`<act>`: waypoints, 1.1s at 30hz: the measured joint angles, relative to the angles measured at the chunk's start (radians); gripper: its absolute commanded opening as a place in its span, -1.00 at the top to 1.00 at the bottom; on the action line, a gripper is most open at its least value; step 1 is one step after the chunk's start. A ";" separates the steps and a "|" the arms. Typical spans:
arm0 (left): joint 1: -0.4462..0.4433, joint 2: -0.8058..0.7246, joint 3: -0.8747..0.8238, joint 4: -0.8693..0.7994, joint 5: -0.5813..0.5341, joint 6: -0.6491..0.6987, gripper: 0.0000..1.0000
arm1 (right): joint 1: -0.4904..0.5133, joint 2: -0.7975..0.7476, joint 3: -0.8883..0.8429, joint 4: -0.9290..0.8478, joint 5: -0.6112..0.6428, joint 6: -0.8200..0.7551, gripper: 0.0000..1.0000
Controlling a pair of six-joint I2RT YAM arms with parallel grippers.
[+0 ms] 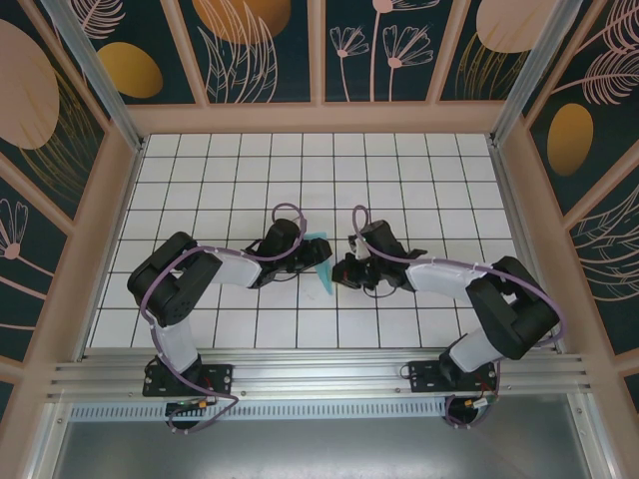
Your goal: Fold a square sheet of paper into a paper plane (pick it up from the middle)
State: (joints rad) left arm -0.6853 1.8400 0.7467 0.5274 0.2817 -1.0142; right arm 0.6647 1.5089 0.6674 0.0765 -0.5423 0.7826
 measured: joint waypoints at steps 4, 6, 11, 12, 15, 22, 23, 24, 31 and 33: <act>0.000 0.000 0.000 0.000 0.000 0.000 -0.03 | 0.000 0.068 0.045 0.050 -0.014 0.005 0.91; 0.000 0.000 0.000 0.000 0.000 0.000 -0.03 | 0.000 0.113 0.042 0.065 -0.019 0.011 0.91; 0.000 0.001 0.000 0.001 0.002 0.000 -0.03 | 0.002 0.163 -0.002 0.098 -0.032 0.026 0.90; 0.000 0.001 0.000 0.001 0.002 0.000 -0.03 | 0.003 0.163 -0.015 0.107 -0.033 0.028 0.90; 0.000 0.001 0.000 0.001 0.002 0.000 -0.03 | 0.003 0.163 -0.042 0.109 -0.030 0.031 0.90; 0.000 0.002 0.000 0.001 0.002 0.000 -0.03 | 0.004 0.154 -0.074 0.156 -0.028 0.027 0.88; 0.000 0.002 0.000 0.001 0.002 0.000 -0.03 | 0.004 0.150 -0.074 0.150 -0.028 0.027 0.87; 0.000 0.002 0.000 0.001 0.002 0.000 -0.03 | 0.004 0.146 -0.074 0.143 -0.029 0.027 0.86; 0.000 0.002 0.000 0.002 0.003 0.000 -0.03 | 0.016 0.106 -0.044 0.055 -0.032 0.019 0.85; 0.000 0.003 0.001 0.002 0.003 0.000 -0.03 | 0.021 0.103 -0.022 0.054 -0.032 0.019 0.85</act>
State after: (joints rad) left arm -0.6853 1.8431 0.7475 0.5289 0.2844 -1.0142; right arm 0.6857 1.6115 0.6453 0.1303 -0.5739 0.8017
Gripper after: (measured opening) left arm 0.515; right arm 0.077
